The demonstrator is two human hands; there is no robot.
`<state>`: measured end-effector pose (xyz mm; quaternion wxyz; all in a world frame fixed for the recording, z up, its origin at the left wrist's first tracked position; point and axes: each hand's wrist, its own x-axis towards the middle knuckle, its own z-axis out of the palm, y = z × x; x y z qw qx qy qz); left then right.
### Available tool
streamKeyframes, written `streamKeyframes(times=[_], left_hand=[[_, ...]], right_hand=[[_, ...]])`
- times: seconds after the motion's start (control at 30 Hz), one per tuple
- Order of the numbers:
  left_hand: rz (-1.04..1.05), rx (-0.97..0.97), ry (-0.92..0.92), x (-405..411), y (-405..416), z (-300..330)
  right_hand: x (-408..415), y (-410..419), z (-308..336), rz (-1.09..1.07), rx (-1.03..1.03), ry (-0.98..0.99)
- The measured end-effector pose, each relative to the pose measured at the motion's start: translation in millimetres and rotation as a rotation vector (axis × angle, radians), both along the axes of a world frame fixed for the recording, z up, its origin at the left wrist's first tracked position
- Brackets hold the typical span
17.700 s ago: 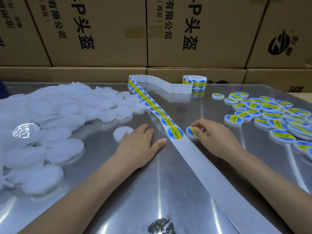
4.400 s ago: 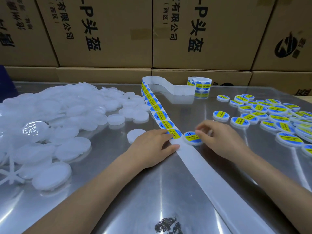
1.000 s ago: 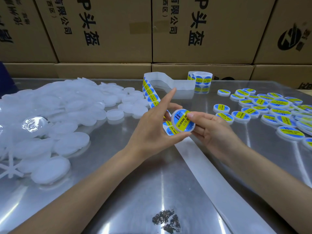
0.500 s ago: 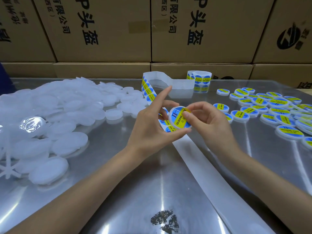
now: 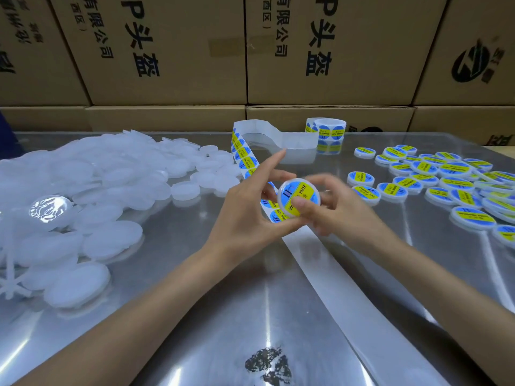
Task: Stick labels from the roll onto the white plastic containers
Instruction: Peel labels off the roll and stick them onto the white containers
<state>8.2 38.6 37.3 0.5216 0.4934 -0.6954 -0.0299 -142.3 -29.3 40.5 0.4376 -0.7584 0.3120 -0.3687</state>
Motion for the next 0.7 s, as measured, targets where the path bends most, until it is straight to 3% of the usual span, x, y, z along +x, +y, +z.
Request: streamKeyframes(times=[0.23, 0.33, 0.5, 0.7], left_hand=[[-0.063, -0.059, 0.007, -5.0, 0.3, -0.4], [-0.044, -0.054, -0.124, -4.5, -1.4, -2.1], [-0.065, 0.160, -0.329, -4.3, -2.9, -6.7], [-0.040, 0.054, -0.308, -11.9, -1.1, -6.1]], right_hand=[[2.0, 4.7, 3.6, -0.027, 0.186, -0.005], [3.1, 5.6, 2.9, -0.081, 0.242, -0.012], [6.6, 4.2, -3.9, -0.077, 0.407, -0.147], [10.5, 2.3, -6.7, -0.060, 0.566, -0.317]])
